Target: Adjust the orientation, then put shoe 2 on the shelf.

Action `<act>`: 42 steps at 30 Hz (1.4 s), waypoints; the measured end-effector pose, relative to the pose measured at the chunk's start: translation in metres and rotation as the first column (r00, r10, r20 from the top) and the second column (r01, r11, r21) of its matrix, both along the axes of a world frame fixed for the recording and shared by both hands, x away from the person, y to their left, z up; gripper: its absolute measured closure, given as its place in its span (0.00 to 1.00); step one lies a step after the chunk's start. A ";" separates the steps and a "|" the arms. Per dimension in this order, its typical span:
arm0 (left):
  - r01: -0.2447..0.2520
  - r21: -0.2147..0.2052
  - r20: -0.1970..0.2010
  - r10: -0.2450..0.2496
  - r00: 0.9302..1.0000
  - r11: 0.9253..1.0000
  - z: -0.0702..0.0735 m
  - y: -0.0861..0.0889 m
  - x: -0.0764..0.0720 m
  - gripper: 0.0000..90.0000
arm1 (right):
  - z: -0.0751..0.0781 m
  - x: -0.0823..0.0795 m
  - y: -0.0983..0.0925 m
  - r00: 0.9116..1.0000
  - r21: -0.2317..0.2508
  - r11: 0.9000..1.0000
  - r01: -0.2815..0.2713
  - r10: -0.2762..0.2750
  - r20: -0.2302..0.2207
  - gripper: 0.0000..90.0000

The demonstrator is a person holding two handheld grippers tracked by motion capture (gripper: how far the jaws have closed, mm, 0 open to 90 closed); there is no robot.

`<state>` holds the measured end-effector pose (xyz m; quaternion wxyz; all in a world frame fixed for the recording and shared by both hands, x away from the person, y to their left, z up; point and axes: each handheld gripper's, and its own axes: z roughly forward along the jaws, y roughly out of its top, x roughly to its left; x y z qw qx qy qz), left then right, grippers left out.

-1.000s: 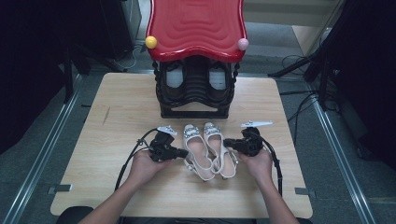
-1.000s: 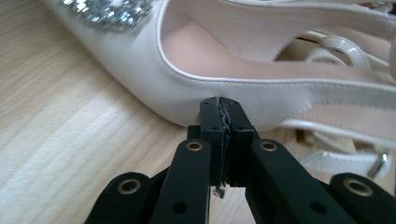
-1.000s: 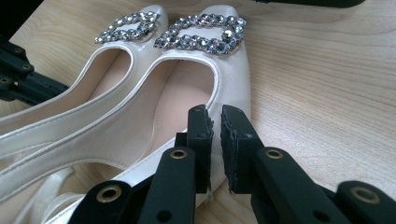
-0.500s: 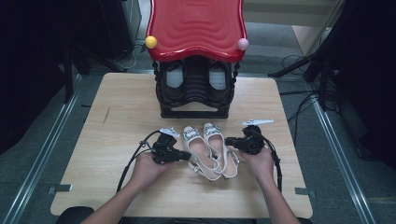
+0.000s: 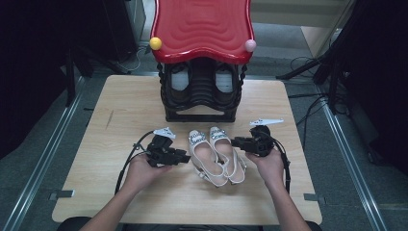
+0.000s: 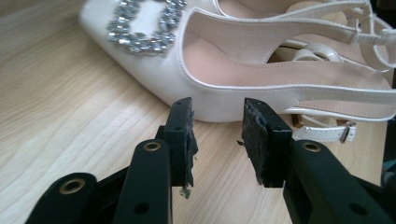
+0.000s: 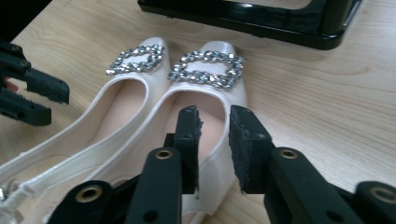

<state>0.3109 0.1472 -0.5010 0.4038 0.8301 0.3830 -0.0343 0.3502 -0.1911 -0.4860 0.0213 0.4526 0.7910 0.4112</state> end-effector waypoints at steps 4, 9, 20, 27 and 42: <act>-0.031 -0.018 0.000 0.031 1.000 0.999 0.002 0.013 0.001 0.68 | 0.003 0.001 0.006 1.000 -0.014 1.000 -0.021 0.021 -0.004 0.77; -0.057 -0.019 -0.002 0.057 0.998 0.998 0.003 0.022 0.002 0.62 | 0.004 0.002 0.012 0.999 -0.016 0.999 -0.034 0.034 -0.014 0.77; -0.085 -0.024 0.009 0.085 0.996 0.996 0.004 0.031 0.005 0.57 | 0.008 -0.002 0.032 0.997 -0.039 0.996 -0.075 0.074 -0.031 0.75; -0.087 -0.017 0.015 0.087 0.996 0.996 0.005 0.033 0.005 0.56 | 0.007 -0.005 0.050 0.993 -0.072 0.991 -0.111 0.107 -0.051 0.74; -0.087 0.000 0.031 0.087 0.996 0.996 0.005 0.030 0.010 0.56 | 0.006 0.002 0.075 0.984 -0.204 0.969 -0.137 0.109 -0.143 0.69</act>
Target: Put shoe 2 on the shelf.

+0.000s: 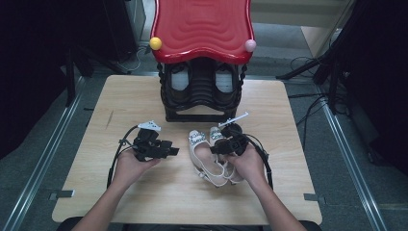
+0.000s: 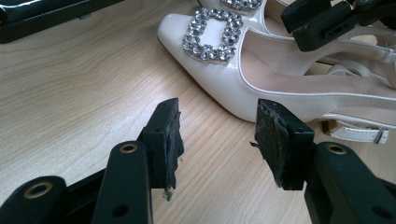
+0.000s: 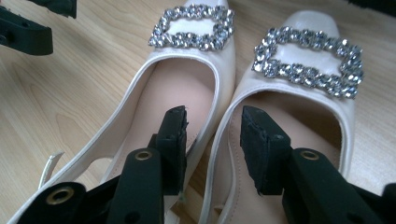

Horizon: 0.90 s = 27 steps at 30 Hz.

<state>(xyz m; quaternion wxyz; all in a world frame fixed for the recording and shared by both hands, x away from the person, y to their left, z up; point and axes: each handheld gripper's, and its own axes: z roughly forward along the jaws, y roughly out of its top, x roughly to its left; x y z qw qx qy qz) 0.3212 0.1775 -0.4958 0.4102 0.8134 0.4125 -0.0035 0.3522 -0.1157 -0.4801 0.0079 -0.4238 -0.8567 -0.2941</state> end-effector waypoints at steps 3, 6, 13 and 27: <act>0.007 0.003 0.002 -0.007 1.000 1.000 0.001 -0.001 0.001 0.56 | 0.000 0.000 0.001 1.000 -0.017 1.000 0.004 -0.004 -0.009 0.69; 0.006 0.004 0.006 -0.006 1.000 1.000 0.001 -0.002 0.002 0.56 | 0.000 -0.002 0.001 1.000 -0.027 1.000 0.004 -0.005 -0.024 0.70; 0.013 0.007 0.006 -0.013 1.000 1.000 0.002 -0.005 0.005 0.57 | -0.005 -0.003 0.010 0.997 -0.071 0.997 -0.006 0.001 -0.072 0.71; -0.009 0.009 0.020 0.009 1.000 1.000 0.004 0.003 0.008 0.57 | -0.013 0.005 0.018 0.991 -0.153 0.988 -0.038 0.018 -0.131 0.79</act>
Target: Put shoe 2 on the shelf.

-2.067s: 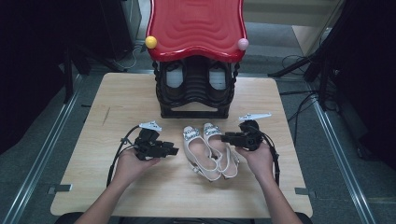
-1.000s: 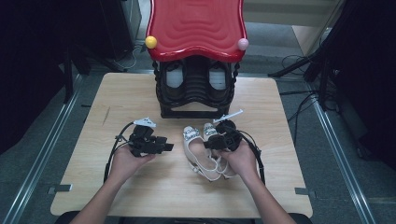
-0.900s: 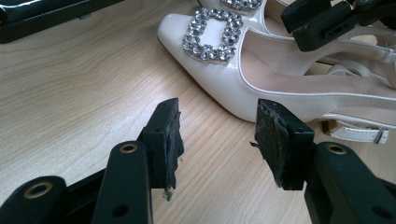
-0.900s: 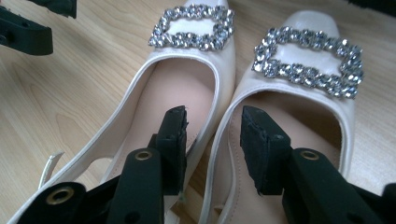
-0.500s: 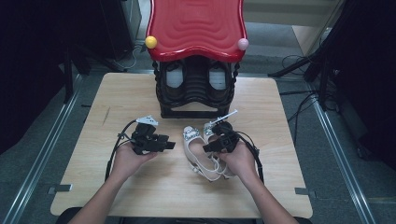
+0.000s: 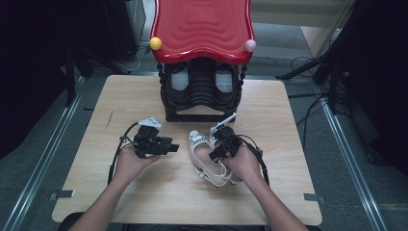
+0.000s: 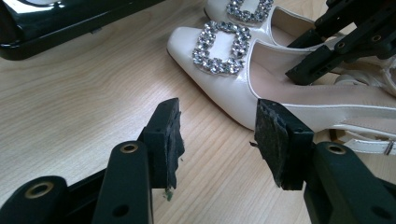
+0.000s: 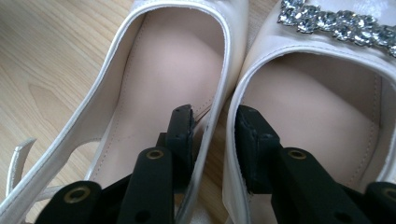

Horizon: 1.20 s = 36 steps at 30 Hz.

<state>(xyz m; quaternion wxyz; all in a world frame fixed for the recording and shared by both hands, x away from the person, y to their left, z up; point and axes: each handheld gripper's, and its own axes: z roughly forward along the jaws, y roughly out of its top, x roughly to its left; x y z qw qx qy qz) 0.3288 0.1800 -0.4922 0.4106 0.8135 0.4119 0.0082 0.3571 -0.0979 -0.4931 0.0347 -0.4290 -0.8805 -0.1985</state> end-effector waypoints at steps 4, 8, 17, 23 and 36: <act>-0.004 -0.002 0.000 0.004 1.000 1.000 0.000 0.002 0.001 0.57 | 0.001 0.000 0.000 1.000 -0.003 1.000 -0.003 0.003 0.009 0.87; -0.010 0.002 0.007 0.010 1.000 1.000 0.000 0.003 0.001 0.57 | 0.002 0.004 -0.003 1.000 0.011 1.000 0.019 -0.018 -0.024 0.92; -0.022 0.007 0.009 0.021 1.000 1.000 -0.001 0.008 0.002 0.55 | 0.009 0.004 -0.011 0.999 0.009 1.000 -0.017 0.017 -0.034 0.95; -0.055 0.003 0.017 0.055 0.998 0.998 0.001 0.019 0.002 0.53 | 0.014 0.002 -0.016 0.997 0.033 0.997 -0.066 0.067 -0.031 0.95; -0.149 -0.003 0.013 0.149 0.989 0.989 -0.003 0.052 -0.003 0.50 | 0.050 0.015 -0.008 0.970 0.028 0.970 -0.240 0.238 0.055 0.95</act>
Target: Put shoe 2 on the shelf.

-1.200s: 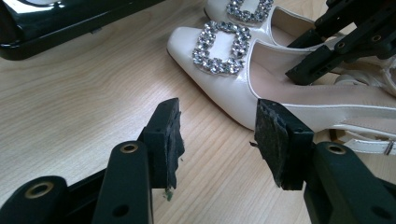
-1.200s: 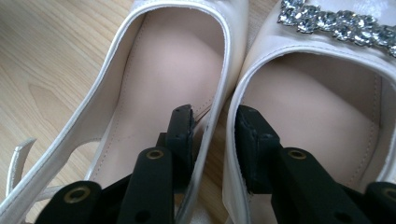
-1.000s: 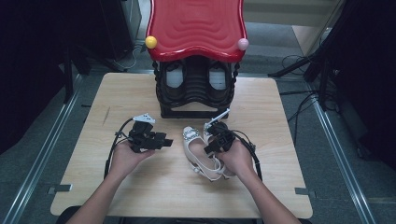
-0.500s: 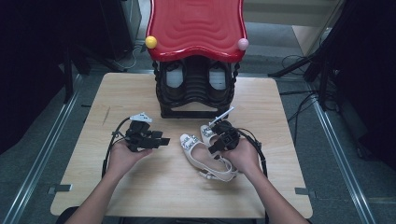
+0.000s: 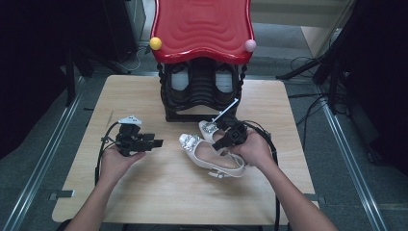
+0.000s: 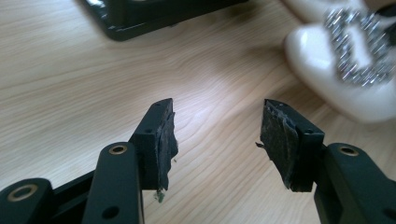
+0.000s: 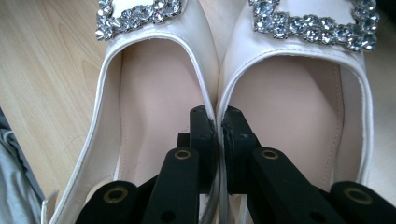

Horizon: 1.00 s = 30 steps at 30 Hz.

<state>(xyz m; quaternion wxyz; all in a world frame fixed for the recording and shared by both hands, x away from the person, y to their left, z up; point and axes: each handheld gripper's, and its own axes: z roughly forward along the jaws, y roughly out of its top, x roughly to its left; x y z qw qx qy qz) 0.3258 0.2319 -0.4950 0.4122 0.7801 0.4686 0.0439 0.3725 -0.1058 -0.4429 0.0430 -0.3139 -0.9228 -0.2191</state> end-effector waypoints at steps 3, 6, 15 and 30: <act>-0.020 0.003 -0.002 0.020 1.000 1.000 -0.002 0.007 -0.002 0.49 | 0.007 0.007 0.001 0.999 -0.006 0.999 -0.043 0.043 0.023 0.95; -0.035 -0.002 0.001 0.035 0.999 0.999 -0.003 0.014 -0.004 0.49 | 0.013 0.012 0.005 0.994 -0.014 0.995 -0.101 0.101 0.032 0.95; -0.091 -0.017 0.004 0.091 0.996 0.996 -0.003 0.032 -0.013 0.49 | 0.035 0.014 0.029 0.958 -0.028 0.958 -0.285 0.285 0.018 0.94; -0.123 -0.019 0.002 0.123 0.992 0.992 -0.004 0.044 -0.021 0.48 | 0.111 0.010 0.053 0.928 0.094 0.926 -0.367 0.356 0.112 0.94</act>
